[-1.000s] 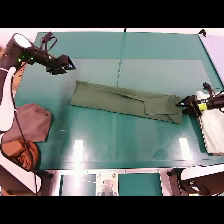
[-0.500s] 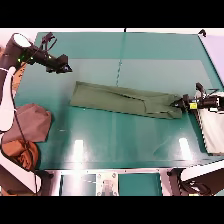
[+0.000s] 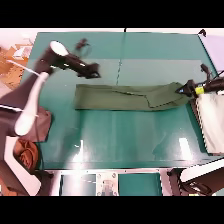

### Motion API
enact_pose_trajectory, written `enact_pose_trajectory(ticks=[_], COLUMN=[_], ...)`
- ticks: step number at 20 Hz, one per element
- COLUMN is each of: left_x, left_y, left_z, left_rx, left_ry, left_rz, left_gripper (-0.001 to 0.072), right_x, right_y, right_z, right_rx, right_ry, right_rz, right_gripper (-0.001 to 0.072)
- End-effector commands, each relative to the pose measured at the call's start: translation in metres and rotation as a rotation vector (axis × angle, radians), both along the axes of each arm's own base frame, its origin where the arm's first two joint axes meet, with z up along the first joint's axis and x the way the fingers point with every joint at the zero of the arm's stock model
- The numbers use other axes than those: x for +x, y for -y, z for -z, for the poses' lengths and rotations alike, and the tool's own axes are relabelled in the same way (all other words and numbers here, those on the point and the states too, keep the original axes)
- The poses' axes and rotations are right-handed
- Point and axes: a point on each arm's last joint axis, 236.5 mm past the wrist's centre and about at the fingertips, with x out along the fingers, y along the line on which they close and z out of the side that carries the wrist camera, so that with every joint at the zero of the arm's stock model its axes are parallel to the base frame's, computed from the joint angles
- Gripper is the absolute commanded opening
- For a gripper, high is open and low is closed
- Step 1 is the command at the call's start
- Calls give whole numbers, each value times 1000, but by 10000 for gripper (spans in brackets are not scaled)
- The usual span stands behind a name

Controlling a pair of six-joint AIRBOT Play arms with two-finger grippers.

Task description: Fold the shirts.

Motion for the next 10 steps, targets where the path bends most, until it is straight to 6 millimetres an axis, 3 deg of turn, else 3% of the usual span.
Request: enact_pose_trajectory(ticks=[1, 3, 5, 10], left_x=[-20, -36, -51, -72], left_y=[109, 156, 183, 203], left_z=[30, 54, 74, 107], left_rx=[-34, -46, -65, -135], left_ry=[104, 140, 118, -40], left_rz=[50, 69, 76, 50], left_gripper=[51, 51, 23, 23], right_x=[-7, -9, -11, -12], right_y=[-21, -37, -55, -92], right_z=[-64, -101, -133, -187], right_rx=[22, -3, -34, -103], right_ry=[-7, 26, 73, 218], right_rz=[-83, -124, -167, -256], right_gripper=[25, 26, 26, 26])
